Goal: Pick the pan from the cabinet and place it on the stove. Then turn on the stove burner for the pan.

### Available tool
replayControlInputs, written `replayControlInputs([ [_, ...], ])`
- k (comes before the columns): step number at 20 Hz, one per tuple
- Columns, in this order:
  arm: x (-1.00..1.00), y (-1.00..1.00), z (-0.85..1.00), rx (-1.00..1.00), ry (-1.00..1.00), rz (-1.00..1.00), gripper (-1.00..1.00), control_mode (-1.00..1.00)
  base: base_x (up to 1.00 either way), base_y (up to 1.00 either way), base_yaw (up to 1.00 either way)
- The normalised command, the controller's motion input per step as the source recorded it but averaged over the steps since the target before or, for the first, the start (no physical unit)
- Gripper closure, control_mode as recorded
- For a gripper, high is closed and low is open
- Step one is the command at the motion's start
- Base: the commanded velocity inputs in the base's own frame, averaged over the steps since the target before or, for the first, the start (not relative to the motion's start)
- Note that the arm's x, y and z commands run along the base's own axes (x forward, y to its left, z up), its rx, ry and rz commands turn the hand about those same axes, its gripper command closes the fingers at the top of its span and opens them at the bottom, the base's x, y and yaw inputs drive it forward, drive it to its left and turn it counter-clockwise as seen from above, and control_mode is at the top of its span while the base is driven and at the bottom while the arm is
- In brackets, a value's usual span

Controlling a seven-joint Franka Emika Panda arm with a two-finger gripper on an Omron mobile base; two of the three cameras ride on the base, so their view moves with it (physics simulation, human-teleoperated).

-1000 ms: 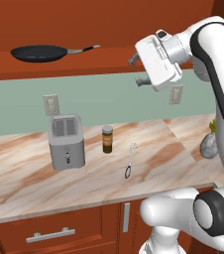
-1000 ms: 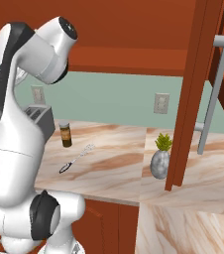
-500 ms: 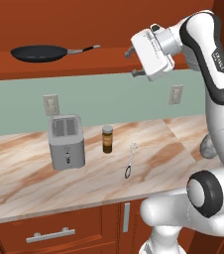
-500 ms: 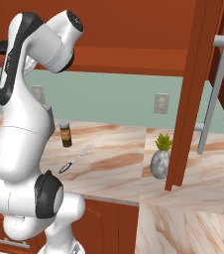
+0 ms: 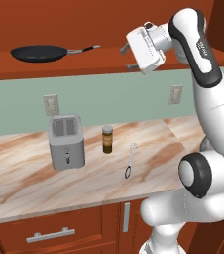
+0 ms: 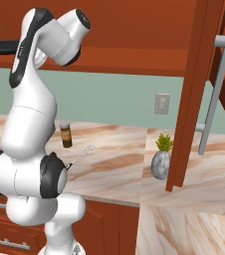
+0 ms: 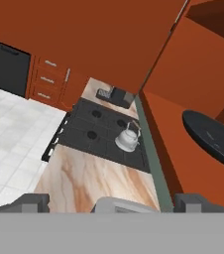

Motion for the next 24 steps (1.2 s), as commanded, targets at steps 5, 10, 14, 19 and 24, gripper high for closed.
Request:
replayControlInputs([
  [5, 0.52, 0.0, 0.0, 0.0, 0.0, 0.0, -1.0, -1.0, 0.0, 0.0, 0.0],
  [10, 0.54, 0.0, 0.0, 0.0, 0.01, 0.0, -1.0, -1.0, 0.0, 0.0, 0.0],
  [14, 0.54, 0.0, 0.0, 0.0, 0.02, 0.0, -1.0, -1.0, 0.0, 0.0, 0.0],
  [19, 0.52, 0.0, 0.0, 0.0, 0.01, 0.0, -1.0, -1.0, 0.0, 0.0, 0.0],
  [24, 0.48, 0.0, 0.0, 0.0, 0.0, -0.01, -1.0, -1.0, 0.0, 0.0, 0.0],
])
